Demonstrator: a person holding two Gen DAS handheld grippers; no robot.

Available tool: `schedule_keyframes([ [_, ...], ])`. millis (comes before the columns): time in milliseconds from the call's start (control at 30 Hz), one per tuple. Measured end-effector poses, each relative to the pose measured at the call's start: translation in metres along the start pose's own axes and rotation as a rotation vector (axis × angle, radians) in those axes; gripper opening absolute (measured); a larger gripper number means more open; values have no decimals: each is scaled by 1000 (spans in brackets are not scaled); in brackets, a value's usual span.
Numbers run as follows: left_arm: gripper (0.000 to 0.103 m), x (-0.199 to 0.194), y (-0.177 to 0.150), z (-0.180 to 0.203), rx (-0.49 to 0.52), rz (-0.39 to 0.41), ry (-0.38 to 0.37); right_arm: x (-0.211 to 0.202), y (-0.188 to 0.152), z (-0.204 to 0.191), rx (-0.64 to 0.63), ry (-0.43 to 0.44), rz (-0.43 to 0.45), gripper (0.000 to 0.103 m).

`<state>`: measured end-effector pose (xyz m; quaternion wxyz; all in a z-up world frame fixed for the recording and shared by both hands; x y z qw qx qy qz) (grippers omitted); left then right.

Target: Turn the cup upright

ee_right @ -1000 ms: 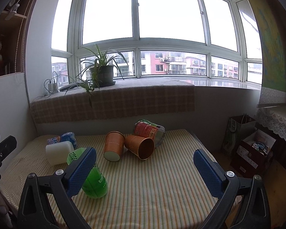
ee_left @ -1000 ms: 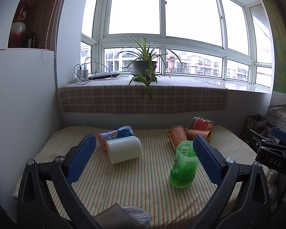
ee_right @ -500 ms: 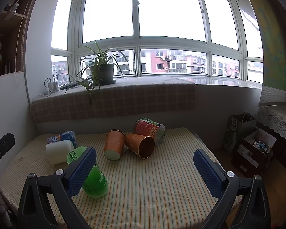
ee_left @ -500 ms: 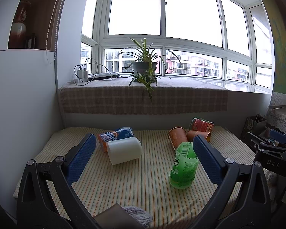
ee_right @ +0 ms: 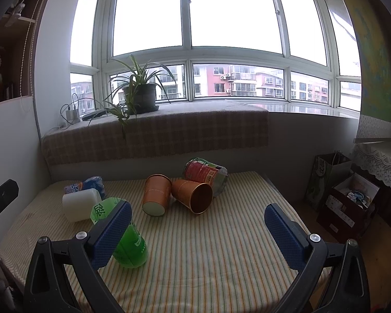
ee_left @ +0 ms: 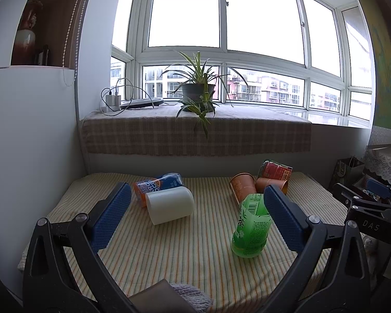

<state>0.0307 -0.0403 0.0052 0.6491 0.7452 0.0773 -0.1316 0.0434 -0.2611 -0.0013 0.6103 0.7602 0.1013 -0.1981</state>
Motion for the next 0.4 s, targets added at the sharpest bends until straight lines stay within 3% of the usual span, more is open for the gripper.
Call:
schedule_keyframes([
  [400,103,-1,1,-3,1,3,4,5,-4,2,4,-1,-19,103],
])
Point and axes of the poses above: each gripper's, at about its wrist camera, not at the fingertips, and x roughly the way its jaws point, z to its right, y to its top, the point moved 7 cm from there along x, roughly the way its jaws point, and after that the axes turned 9 degrees about x, right-handed, at the moved point
